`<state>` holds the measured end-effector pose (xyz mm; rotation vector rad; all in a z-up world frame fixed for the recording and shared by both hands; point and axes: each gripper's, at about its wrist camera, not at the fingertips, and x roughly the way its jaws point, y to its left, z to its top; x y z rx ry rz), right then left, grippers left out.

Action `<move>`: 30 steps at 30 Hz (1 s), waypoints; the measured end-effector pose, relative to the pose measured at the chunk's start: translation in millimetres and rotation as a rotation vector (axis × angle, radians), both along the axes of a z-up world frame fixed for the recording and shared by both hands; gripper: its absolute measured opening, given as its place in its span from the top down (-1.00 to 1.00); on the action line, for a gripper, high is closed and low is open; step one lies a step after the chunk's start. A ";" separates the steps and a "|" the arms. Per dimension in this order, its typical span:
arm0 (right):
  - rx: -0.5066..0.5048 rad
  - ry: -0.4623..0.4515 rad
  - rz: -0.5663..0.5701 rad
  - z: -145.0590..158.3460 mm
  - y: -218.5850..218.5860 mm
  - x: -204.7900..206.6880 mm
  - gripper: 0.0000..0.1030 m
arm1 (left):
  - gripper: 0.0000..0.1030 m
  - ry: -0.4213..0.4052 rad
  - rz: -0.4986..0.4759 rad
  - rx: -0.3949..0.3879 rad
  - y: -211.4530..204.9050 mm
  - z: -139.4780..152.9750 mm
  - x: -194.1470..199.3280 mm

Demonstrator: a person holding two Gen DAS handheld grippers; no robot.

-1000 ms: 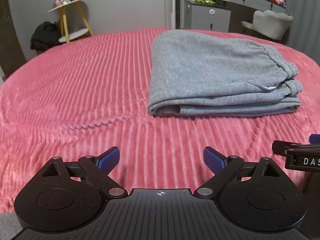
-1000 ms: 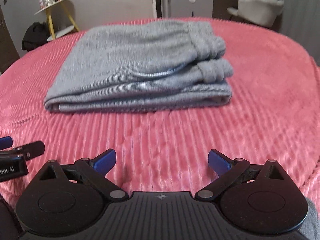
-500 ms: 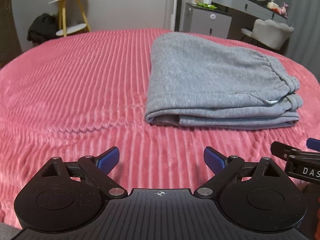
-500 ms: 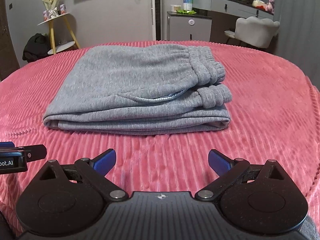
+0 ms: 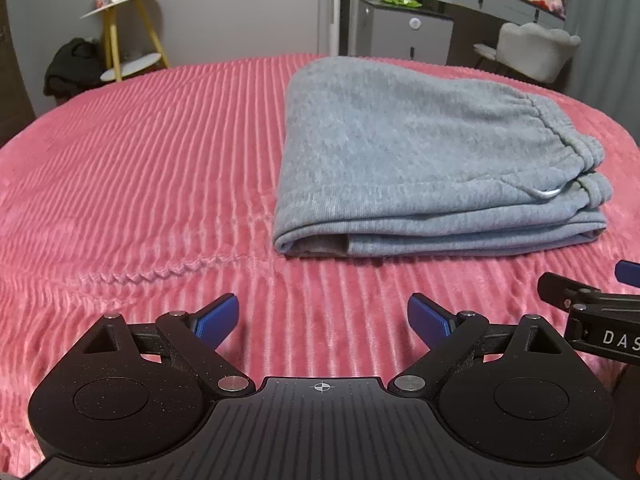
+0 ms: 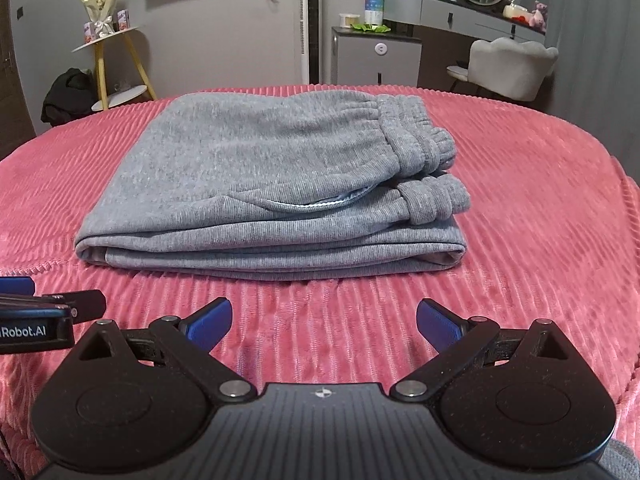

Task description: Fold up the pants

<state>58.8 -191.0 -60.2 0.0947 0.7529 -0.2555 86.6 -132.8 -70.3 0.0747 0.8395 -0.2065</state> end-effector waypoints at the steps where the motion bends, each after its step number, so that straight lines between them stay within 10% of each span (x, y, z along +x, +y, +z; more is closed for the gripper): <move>1: -0.001 0.001 0.001 -0.4 0.4 0.5 -0.92 | -0.86 0.005 0.002 -0.002 0.6 -0.8 0.4; 30: 0.001 -0.016 -0.016 1.6 -3.4 -2.5 -0.92 | -0.86 0.029 0.008 -0.009 3.4 -2.2 -4.9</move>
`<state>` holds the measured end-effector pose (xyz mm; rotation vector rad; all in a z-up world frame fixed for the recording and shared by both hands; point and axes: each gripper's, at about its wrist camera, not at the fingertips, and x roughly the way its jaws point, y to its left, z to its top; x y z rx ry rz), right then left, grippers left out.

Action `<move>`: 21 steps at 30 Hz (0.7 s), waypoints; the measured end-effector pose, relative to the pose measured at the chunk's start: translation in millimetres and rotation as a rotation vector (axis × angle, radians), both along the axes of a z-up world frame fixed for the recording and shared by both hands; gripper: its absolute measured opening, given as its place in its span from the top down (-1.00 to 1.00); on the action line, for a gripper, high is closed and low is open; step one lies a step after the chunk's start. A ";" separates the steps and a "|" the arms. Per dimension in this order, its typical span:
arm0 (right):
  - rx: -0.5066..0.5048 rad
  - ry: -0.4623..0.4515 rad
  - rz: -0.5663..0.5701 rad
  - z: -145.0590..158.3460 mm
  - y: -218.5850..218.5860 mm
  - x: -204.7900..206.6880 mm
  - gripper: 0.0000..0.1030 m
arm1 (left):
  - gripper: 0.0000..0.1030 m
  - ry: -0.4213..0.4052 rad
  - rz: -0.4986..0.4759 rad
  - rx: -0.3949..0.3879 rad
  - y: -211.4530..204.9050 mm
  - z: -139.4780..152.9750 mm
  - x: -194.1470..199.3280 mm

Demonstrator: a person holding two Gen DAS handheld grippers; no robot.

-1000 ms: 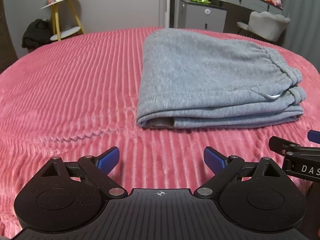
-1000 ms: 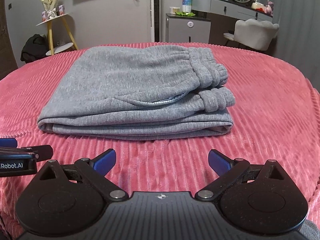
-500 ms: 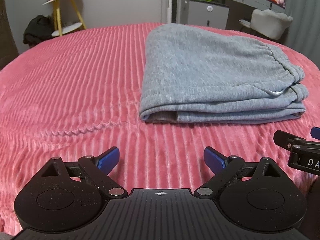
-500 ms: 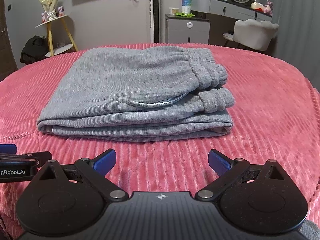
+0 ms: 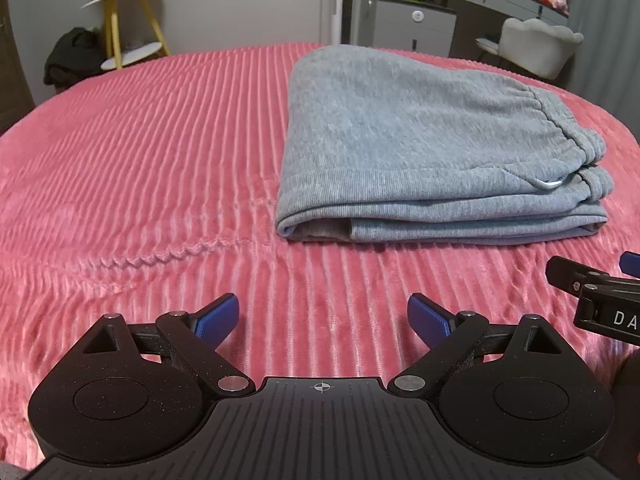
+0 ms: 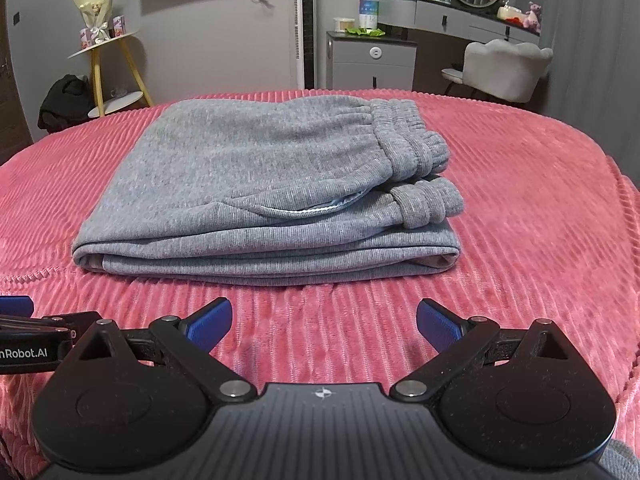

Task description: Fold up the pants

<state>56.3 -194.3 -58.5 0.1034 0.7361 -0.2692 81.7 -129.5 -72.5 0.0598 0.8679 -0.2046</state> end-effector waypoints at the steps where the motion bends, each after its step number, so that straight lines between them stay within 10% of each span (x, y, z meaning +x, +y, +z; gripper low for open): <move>1: 0.000 0.001 0.000 0.0 0.1 0.1 -0.92 | -0.86 0.001 -0.001 0.001 -0.1 -0.2 0.2; 21: -0.001 -0.006 -0.002 0.2 0.1 0.0 -0.92 | -0.86 0.010 0.004 -0.009 0.8 -1.0 0.3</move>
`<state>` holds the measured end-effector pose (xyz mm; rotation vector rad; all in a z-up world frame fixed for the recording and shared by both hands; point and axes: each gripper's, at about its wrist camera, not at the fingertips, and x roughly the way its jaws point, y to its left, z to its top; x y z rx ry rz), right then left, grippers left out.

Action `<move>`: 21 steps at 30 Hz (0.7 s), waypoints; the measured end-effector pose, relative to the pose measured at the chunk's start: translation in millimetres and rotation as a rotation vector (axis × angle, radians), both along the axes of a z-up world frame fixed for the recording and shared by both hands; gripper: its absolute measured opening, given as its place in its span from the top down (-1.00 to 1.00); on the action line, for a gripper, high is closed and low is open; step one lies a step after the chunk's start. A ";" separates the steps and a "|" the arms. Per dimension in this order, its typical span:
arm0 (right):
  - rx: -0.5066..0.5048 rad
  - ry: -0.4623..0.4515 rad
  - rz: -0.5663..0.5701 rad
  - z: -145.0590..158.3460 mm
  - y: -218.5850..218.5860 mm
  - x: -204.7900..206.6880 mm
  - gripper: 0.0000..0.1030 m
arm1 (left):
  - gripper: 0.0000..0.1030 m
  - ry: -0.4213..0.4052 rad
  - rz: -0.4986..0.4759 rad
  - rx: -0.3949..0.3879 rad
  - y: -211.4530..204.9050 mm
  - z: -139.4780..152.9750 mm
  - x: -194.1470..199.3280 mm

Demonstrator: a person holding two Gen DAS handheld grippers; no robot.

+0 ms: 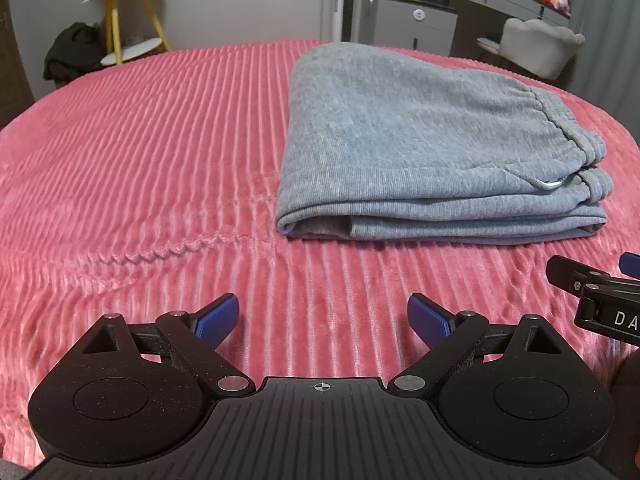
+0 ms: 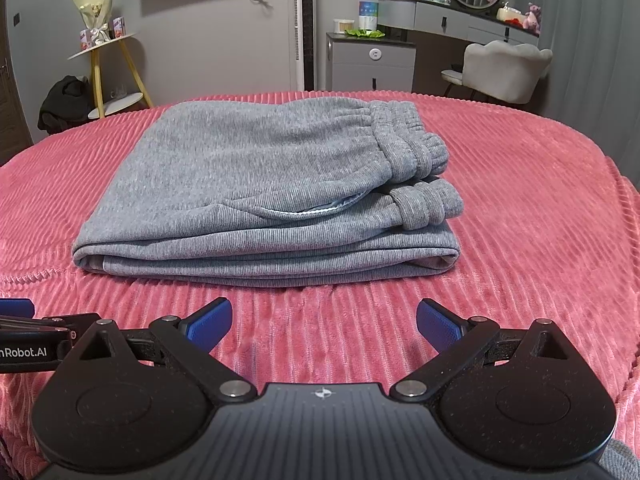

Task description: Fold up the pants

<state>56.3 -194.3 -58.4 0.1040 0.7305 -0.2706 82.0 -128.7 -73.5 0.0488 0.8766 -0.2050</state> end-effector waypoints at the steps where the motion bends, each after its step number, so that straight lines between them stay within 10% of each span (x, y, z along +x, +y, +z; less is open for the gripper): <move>1: -0.001 0.000 -0.001 0.2 0.1 -0.2 -0.92 | -0.86 0.000 0.000 0.000 0.0 0.0 0.0; 21: 0.000 -0.006 -0.001 1.1 0.4 -0.8 -0.92 | -0.86 0.002 0.000 -0.004 0.2 -0.1 0.2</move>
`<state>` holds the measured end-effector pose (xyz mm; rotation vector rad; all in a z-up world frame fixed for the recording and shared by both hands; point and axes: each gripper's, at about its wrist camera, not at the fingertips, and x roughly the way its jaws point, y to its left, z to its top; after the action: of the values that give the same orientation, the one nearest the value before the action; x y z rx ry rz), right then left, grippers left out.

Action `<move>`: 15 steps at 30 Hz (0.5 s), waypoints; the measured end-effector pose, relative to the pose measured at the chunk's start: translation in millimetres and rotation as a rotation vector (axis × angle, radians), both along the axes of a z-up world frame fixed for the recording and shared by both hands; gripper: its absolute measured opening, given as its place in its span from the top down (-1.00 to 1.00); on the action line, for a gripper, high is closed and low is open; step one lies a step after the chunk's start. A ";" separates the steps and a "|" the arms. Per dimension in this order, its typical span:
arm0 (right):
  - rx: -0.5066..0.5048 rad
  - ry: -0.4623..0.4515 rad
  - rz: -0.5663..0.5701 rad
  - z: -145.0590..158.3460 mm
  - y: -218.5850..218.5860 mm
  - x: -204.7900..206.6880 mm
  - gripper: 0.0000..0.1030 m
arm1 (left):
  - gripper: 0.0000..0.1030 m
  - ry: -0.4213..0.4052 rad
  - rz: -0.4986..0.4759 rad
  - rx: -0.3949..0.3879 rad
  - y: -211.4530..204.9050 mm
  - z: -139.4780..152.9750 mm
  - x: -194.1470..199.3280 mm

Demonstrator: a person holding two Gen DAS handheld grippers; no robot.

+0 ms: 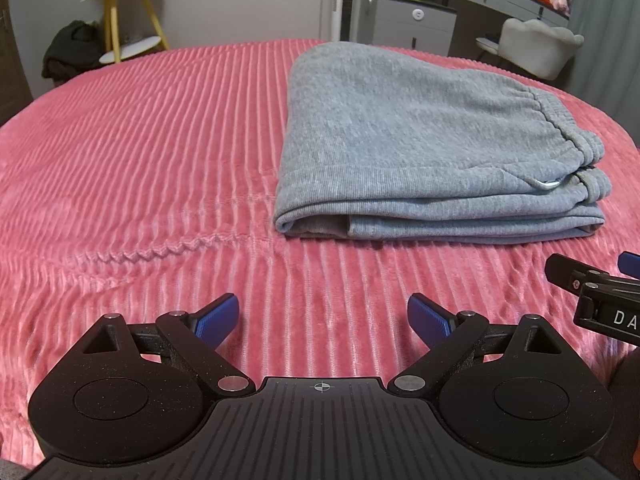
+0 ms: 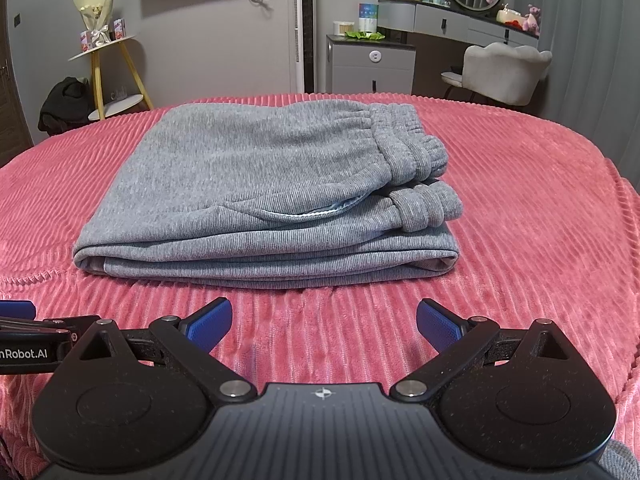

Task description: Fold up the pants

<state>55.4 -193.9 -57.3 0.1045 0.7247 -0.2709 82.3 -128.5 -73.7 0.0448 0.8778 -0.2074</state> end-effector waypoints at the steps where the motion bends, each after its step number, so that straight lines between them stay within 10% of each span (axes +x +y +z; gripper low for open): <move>1: 0.000 0.000 0.000 0.1 -0.2 0.1 -0.92 | -0.86 0.000 -0.001 -0.001 0.3 0.0 0.2; 15: -0.001 -0.001 0.000 0.2 0.0 0.1 -0.92 | -0.86 0.003 0.000 -0.007 0.8 0.4 -0.9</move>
<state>55.5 -193.9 -57.1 0.1037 0.7238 -0.2713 81.4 -127.7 -73.3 0.0385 0.8804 -0.2108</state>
